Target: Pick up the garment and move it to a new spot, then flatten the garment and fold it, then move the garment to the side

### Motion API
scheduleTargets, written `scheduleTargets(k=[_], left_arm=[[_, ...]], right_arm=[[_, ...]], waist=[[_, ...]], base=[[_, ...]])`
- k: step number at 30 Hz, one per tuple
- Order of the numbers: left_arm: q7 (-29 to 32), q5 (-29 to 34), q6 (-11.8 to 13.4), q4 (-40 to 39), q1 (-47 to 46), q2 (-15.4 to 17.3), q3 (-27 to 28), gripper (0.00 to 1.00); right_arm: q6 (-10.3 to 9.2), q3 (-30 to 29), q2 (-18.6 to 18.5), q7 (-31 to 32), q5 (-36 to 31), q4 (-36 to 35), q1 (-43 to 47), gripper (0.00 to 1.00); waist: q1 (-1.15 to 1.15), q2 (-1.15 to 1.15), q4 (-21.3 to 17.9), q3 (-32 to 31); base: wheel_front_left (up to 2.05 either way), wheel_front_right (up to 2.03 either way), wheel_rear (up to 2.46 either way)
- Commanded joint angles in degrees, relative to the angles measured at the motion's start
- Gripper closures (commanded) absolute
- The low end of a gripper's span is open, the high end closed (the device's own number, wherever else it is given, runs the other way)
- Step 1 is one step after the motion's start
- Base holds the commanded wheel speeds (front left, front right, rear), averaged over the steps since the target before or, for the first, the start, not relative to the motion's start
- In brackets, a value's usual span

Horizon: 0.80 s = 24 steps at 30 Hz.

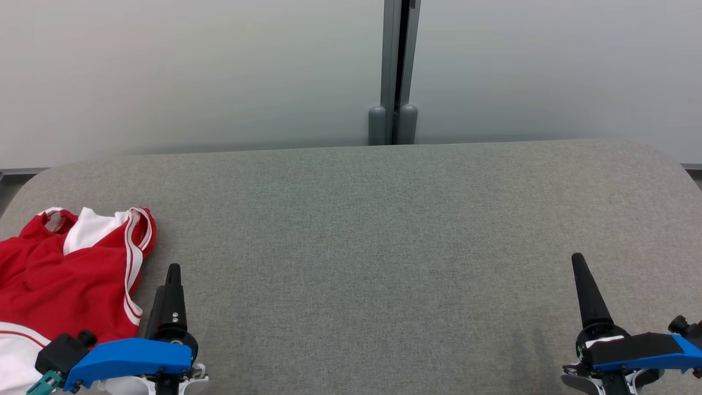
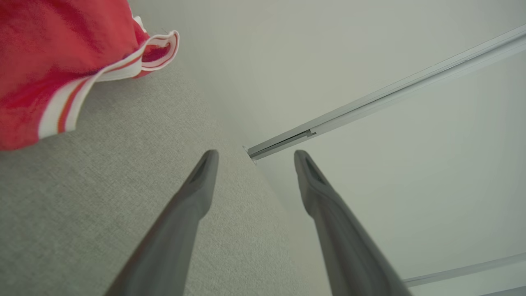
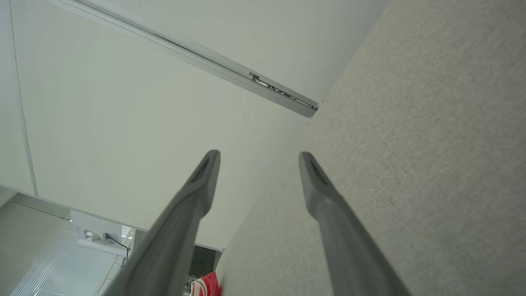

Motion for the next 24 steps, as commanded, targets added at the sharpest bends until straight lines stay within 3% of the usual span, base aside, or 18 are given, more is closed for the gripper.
scheduleTargets(k=[1,13,24], left_arm=[[-0.62,3.32,0.48,-1.15,-1.03,0.77,-0.75,0.0],[-2.97,15.84,3.15,-0.14,-1.17,1.61,-3.59,0.0],[-4.73,25.07,4.82,0.38,-1.44,2.83,-6.4,0.0]], right_arm=[[0.1,0.15,-0.38,-0.7,-3.14,-1.38,-0.4,0.0],[0.13,-0.26,-0.49,-2.87,-19.65,-2.13,0.41,0.0],[0.14,-0.13,-0.58,-2.47,-30.01,-2.92,0.71,0.0]], waist=[[0.0,0.0,0.01,-0.01],[0.0,0.0,0.07,-0.14],[0.0,0.0,0.24,-0.18]], base=[[0.0,0.0,0.0],[0.0,0.0,0.0],[0.0,0.0,0.0]])
